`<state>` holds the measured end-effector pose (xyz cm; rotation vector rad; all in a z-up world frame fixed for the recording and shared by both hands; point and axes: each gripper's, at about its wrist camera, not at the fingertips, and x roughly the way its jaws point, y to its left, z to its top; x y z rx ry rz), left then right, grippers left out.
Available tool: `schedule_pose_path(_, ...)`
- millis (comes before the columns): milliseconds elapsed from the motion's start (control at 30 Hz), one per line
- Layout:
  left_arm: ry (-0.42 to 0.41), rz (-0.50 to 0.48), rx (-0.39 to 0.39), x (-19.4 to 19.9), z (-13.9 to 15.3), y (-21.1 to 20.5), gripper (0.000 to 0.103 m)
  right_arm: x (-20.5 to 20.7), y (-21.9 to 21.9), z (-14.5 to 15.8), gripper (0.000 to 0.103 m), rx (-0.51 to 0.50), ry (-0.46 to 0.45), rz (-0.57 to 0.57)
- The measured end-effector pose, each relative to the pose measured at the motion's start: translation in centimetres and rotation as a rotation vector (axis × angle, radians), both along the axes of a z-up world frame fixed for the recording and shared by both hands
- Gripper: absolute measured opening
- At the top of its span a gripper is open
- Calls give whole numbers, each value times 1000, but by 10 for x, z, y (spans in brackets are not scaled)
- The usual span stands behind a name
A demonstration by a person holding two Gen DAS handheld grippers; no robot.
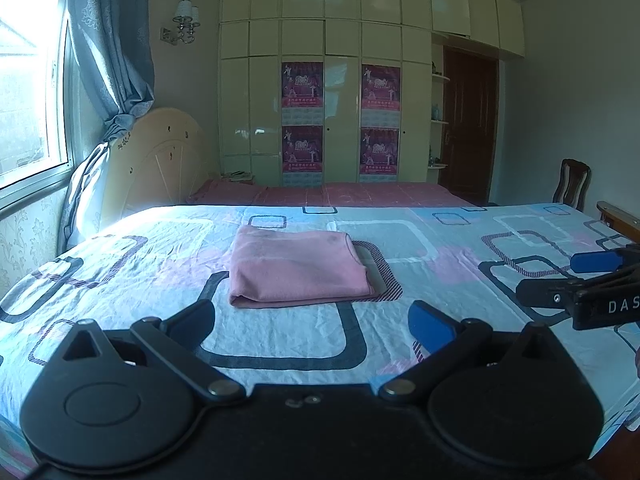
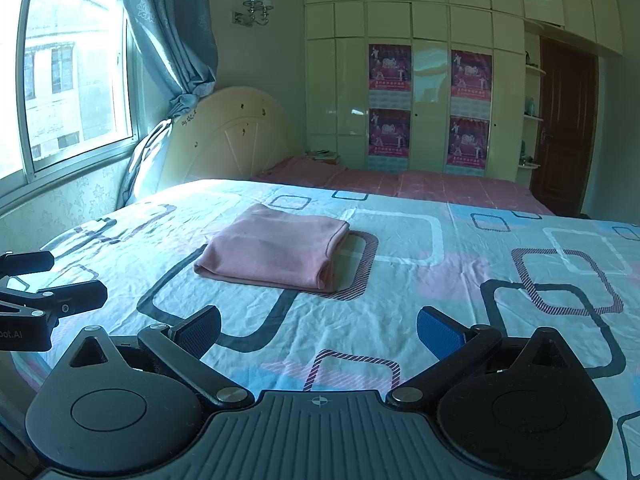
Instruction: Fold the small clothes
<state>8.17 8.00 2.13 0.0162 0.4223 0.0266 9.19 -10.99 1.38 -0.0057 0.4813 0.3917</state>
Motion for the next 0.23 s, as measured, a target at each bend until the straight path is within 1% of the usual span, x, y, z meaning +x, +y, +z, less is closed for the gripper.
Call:
schedule_pose_path(133, -16, -29, -13, 0, 2, 0, 102, 3, 1, 0, 103, 0, 1, 5)
schedule_pose_path(233, -9, -39, -27, 2, 1, -1, 102, 4, 1, -1, 103, 5, 3, 8)
